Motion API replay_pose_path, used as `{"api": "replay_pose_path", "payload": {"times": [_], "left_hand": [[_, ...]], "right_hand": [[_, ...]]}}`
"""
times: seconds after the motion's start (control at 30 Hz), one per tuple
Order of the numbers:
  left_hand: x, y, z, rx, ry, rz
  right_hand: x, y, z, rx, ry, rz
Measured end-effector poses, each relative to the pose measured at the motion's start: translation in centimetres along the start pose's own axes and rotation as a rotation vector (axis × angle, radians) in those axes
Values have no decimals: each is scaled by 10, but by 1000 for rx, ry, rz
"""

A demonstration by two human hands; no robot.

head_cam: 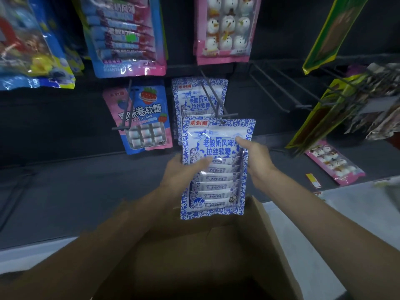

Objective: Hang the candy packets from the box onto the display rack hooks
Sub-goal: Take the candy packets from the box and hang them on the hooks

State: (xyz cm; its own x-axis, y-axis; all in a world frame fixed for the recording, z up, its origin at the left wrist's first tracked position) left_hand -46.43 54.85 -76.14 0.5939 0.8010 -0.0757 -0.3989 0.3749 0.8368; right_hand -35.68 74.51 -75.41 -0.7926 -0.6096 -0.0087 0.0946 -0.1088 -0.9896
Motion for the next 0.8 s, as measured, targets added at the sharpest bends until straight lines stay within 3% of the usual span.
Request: {"api": "replay_pose_path", "payload": {"times": [0.13, 0.4, 0.63, 0.8], "left_hand": [[9, -52, 4, -177, -127, -25], [7, -42, 30, -71, -63, -9], [6, -33, 26, 4, 58, 71], [5, -8, 36, 229, 190, -66]], "right_hand": [[-10, -1, -1, 3, 43, 133], [-11, 24, 28, 140, -138, 87], [-19, 4, 41, -94, -41, 189], [-13, -10, 34, -204, -70, 400]]}}
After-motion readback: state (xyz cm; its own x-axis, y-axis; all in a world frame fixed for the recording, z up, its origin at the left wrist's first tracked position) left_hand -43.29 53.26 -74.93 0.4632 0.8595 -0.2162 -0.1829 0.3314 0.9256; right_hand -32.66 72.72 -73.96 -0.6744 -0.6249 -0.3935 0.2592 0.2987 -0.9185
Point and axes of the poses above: each hand's wrist, its own z-axis away from the middle knuckle, its own x-axis out of the palm, y = z × x, the point moved 10 cm from there along -z, towards the middle knuckle, and after that the axes turned 13 degrees about -x, right-handed, at the moved point
